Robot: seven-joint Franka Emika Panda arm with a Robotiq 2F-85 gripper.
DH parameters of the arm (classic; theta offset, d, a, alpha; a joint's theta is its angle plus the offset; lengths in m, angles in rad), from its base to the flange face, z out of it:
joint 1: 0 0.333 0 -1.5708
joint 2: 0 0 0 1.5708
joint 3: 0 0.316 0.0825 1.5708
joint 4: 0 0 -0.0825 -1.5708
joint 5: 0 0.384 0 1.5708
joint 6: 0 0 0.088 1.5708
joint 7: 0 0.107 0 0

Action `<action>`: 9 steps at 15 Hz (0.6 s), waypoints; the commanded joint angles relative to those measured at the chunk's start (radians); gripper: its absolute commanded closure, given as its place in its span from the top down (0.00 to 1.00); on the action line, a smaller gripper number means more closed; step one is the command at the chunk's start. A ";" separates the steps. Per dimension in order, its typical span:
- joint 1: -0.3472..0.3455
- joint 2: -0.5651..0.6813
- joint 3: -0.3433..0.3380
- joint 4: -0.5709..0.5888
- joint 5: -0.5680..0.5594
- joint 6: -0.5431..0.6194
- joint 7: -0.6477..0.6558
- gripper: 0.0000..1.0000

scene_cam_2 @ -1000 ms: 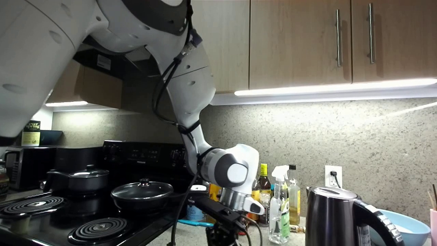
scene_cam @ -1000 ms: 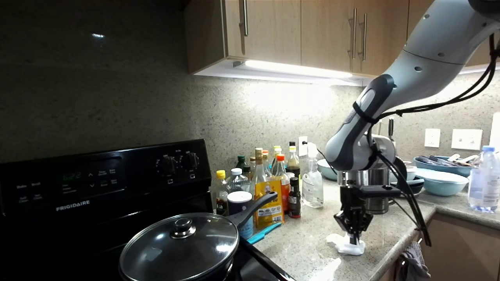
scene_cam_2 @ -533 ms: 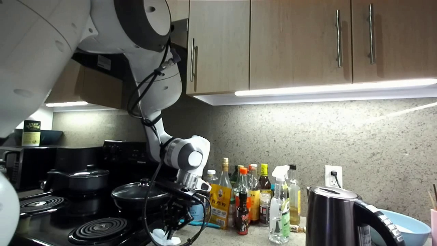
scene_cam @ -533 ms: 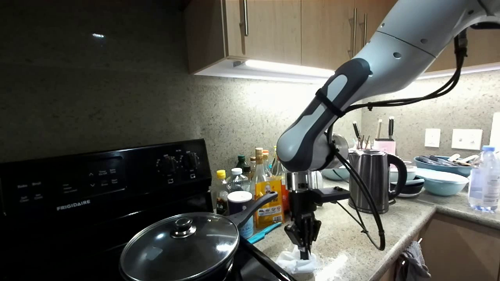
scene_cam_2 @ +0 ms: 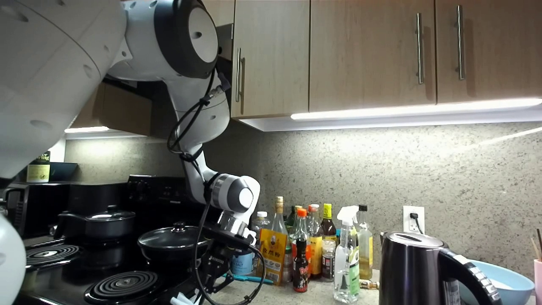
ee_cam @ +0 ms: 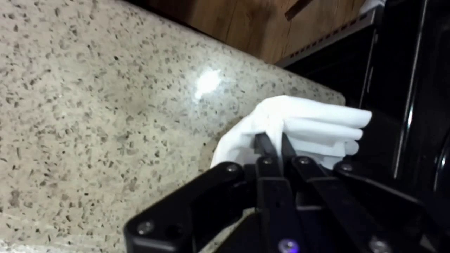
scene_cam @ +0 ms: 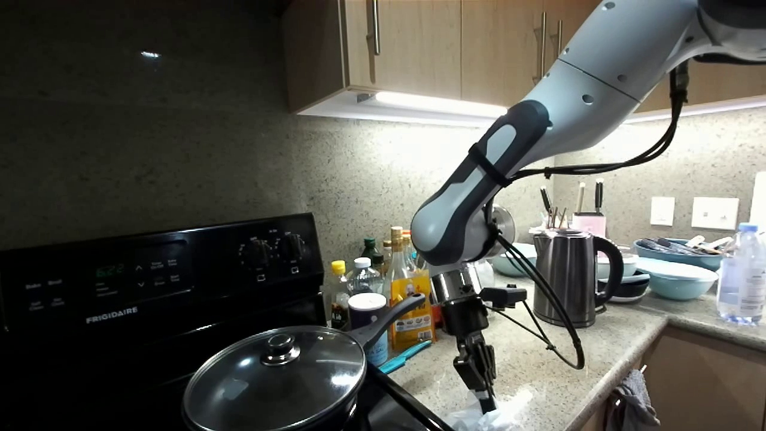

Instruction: Use the white napkin to wipe the counter.

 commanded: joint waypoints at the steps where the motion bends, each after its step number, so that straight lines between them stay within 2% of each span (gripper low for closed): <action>1: -0.011 0.058 0.000 0.051 -0.053 -0.090 -0.082 0.06; 3: -0.012 0.087 0.003 0.074 -0.063 -0.081 -0.104 0.06; 6: -0.015 0.104 0.004 0.088 -0.036 -0.002 -0.075 0.06; 9: -0.028 0.056 -0.021 -0.010 -0.034 0.133 -0.033 0.06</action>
